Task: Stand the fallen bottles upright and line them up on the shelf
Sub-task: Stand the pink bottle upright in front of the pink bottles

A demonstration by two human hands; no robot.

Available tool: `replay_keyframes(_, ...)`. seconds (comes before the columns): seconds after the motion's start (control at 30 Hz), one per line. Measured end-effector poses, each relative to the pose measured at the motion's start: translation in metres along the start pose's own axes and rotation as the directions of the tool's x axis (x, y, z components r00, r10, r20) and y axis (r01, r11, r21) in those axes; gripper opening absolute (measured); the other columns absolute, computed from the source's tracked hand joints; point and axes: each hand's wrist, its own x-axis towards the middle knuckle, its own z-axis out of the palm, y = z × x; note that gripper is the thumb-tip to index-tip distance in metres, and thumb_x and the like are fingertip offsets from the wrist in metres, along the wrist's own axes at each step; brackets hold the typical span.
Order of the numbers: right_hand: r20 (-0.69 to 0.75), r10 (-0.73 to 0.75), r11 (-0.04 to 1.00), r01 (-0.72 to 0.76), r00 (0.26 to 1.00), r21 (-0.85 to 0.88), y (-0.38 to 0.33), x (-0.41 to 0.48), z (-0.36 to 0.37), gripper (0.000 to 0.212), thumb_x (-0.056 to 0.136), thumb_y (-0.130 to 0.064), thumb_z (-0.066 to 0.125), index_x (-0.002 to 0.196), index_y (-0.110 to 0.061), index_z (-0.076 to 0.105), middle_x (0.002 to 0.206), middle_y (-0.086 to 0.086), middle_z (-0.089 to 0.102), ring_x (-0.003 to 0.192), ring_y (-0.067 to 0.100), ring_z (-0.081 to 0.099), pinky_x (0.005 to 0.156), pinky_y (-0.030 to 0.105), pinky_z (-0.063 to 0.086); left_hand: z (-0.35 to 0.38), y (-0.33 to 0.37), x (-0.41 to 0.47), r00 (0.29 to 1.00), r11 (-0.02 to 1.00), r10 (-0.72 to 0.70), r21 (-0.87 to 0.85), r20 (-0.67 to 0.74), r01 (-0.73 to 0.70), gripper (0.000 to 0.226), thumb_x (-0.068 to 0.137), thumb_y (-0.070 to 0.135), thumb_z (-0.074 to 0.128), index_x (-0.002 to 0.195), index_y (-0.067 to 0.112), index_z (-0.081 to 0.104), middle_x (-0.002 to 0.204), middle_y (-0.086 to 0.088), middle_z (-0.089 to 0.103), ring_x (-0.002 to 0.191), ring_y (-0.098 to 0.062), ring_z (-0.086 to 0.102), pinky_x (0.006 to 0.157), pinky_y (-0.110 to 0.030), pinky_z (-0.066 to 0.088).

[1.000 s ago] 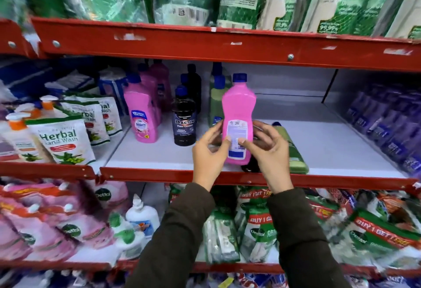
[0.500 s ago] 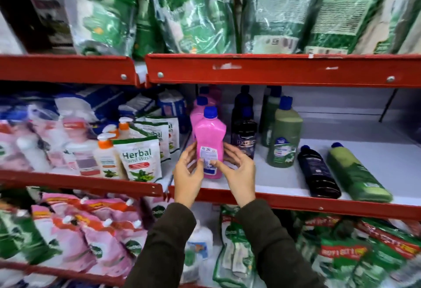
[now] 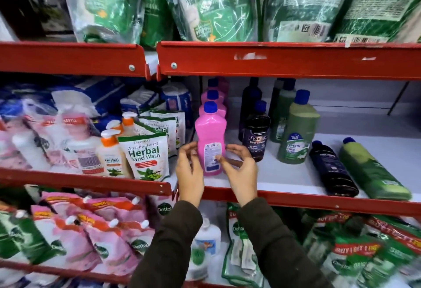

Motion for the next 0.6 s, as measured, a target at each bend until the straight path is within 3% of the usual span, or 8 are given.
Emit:
replay_keyframes(0.1, 0.043, 0.007, 0.996, -0.003, 0.999, -0.088, 0.002, -0.001, -0.003, 0.034, 0.085, -0.015, 0.074, 0.118, -0.021, 0.069, 0.111, -0.008, 0.073, 0.096, 0.008, 0.072, 0.082, 0.035, 0.062, 0.001, -0.002, -0.002, 0.998, 0.996, 0.038, 0.085, -0.055, -0.034, 0.013, 0.101, 0.007, 0.045, 0.108, 0.004, 0.055, 0.108, -0.011, 0.063, 0.100, -0.020, 0.059, 0.092, -0.030, 0.047)
replay_keyframes(0.17, 0.119, -0.015, 0.994, 0.027, 0.993, -0.107, 0.001, -0.002, -0.003, 0.044, 0.085, -0.012, 0.072, 0.127, -0.021, 0.066, 0.116, -0.005, 0.072, 0.100, 0.001, 0.070, 0.083, 0.025, 0.061, 0.002, -0.003, -0.005, 0.999, 0.993, 0.044, 0.111, -0.029, -0.040, 0.019, 0.101, 0.007, 0.044, 0.116, 0.003, 0.054, 0.117, -0.008, 0.060, 0.108, -0.019, 0.055, 0.098, -0.033, 0.043)
replay_keyframes(0.23, 0.198, -0.029, 0.993, 0.050, 0.980, -0.104, 0.000, -0.005, -0.002, 0.055, 0.079, -0.012, 0.075, 0.132, -0.021, 0.062, 0.120, -0.006, 0.070, 0.103, -0.003, 0.068, 0.083, 0.016, 0.057, 0.001, -0.003, -0.006, 0.999, 0.992, 0.031, 0.124, 0.023, -0.034, 0.032, 0.102, 0.009, 0.041, 0.133, 0.006, 0.048, 0.129, 0.000, 0.049, 0.120, -0.012, 0.048, 0.104, -0.024, 0.034)
replay_keyframes(0.3, 0.261, -0.009, 0.992, 0.042, 0.965, -0.121, -0.001, -0.007, -0.002, 0.063, 0.075, -0.020, 0.082, 0.133, -0.021, 0.057, 0.124, -0.007, 0.067, 0.110, 0.001, 0.066, 0.089, 0.017, 0.055, -0.001, -0.003, -0.005, 0.995, 0.986, -0.001, 0.165, 0.102, -0.016, 0.044, 0.104, 0.016, 0.039, 0.148, 0.011, 0.037, 0.142, 0.003, 0.038, 0.132, -0.006, 0.036, 0.110, -0.019, 0.025)
replay_keyframes(0.4, 0.311, 0.027, 0.991, 0.015, 0.950, -0.131, -0.003, -0.005, -0.002, 0.059, 0.077, -0.019, 0.082, 0.127, -0.014, 0.050, 0.122, -0.001, 0.067, 0.112, 0.002, 0.065, 0.096, 0.020, 0.054, -0.004, -0.002, -0.003, 0.965, 0.994, -0.036, 0.110, 0.259, 0.007, 0.050, 0.105, 0.021, 0.038, 0.155, 0.019, 0.029, 0.160, 0.003, 0.033, 0.146, -0.006, 0.029, 0.120, -0.025, 0.021)
replay_keyframes(0.5, 0.333, 0.024, 0.984, 0.037, 0.943, -0.176, -0.003, -0.001, -0.005, 0.049, 0.083, -0.015, 0.076, 0.127, -0.013, 0.052, 0.121, 0.000, 0.064, 0.104, -0.002, 0.064, 0.088, 0.006, 0.049, -0.006, -0.001, -0.004, 0.964, 0.998, -0.040, 0.047, 0.262, 0.028, 0.045, 0.105, 0.015, 0.038, 0.150, 0.019, 0.037, 0.152, -0.001, 0.046, 0.140, -0.011, 0.043, 0.118, -0.028, 0.032)
replay_keyframes(0.6, 0.317, 0.029, 0.966, 0.056, 0.948, -0.254, -0.001, 0.003, -0.008, 0.046, 0.089, -0.012, 0.069, 0.133, -0.012, 0.055, 0.127, 0.011, 0.054, 0.106, 0.013, 0.061, 0.092, 0.008, 0.049, -0.003, 0.001, -0.004, 0.985, 0.997, -0.066, 0.048, 0.159, 0.059, 0.037, 0.104, 0.008, 0.036, 0.141, 0.010, 0.041, 0.137, -0.011, 0.053, 0.126, -0.018, 0.053, 0.111, -0.036, 0.043)
